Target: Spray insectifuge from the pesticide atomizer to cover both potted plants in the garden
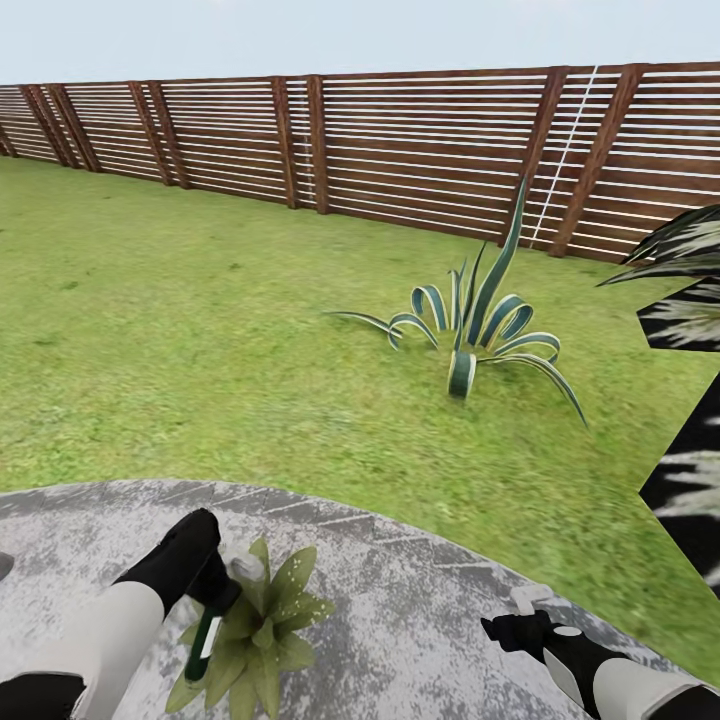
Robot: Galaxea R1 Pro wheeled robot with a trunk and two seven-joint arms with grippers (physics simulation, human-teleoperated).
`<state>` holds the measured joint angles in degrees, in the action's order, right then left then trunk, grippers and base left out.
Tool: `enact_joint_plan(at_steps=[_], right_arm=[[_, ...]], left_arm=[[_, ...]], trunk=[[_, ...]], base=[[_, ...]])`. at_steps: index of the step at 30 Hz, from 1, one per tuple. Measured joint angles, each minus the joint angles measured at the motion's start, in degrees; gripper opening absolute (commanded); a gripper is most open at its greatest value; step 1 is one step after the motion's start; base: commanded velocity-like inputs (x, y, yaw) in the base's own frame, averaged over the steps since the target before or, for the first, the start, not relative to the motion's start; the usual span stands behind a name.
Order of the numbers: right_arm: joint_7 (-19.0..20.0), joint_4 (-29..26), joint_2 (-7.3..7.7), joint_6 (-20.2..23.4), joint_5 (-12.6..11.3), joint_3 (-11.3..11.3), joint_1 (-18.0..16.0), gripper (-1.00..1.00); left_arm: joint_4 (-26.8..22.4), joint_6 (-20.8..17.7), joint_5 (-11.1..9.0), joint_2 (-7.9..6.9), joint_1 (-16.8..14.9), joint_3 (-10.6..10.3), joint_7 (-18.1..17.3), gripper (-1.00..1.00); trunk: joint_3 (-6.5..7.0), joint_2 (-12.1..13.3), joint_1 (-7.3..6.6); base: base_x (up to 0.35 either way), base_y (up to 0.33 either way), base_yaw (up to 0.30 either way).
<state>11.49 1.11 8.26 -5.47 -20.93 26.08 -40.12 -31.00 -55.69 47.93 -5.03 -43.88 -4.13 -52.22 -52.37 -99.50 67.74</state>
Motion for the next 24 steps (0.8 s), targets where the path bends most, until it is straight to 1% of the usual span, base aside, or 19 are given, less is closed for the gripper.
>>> enact_joint_plan(at_steps=[7,10,14,17,24], right_arm=[[0.0,0.0,0.00,0.0,0.0,0.0,0.0,1.00],[0.0,0.0,0.00,0.0,0.0,0.0,0.0,1.00],[0.0,0.0,0.00,0.0,0.0,0.0,0.0,1.00],[0.0,0.0,0.00,0.0,0.0,0.0,0.0,1.00],[0.0,0.0,0.00,0.0,0.0,0.0,0.0,1.00]], left_arm=[[-0.3,-0.1,0.0,-0.26,-0.3,0.0,-0.1,-1.00],[-0.4,0.0,0.1,-0.81,-0.4,0.0,-0.1,-1.00],[-0.7,-0.1,0.1,-1.03,-0.4,0.0,-0.1,-1.00],[-2.9,-0.1,0.0,-1.07,-0.6,0.0,-0.2,-1.00],[-3.5,-0.2,-0.2,-0.93,-0.7,0.0,-0.3,-1.00]], trunk=[[0.00,0.0,0.00],[0.00,0.0,0.00],[0.00,0.0,0.00],[0.00,0.0,0.00],[0.00,0.0,0.00]], base=[[0.000,0.000,0.000],[0.000,0.000,0.000],[0.000,0.000,0.000],[0.000,0.000,0.000],[0.000,0.000,0.000]])
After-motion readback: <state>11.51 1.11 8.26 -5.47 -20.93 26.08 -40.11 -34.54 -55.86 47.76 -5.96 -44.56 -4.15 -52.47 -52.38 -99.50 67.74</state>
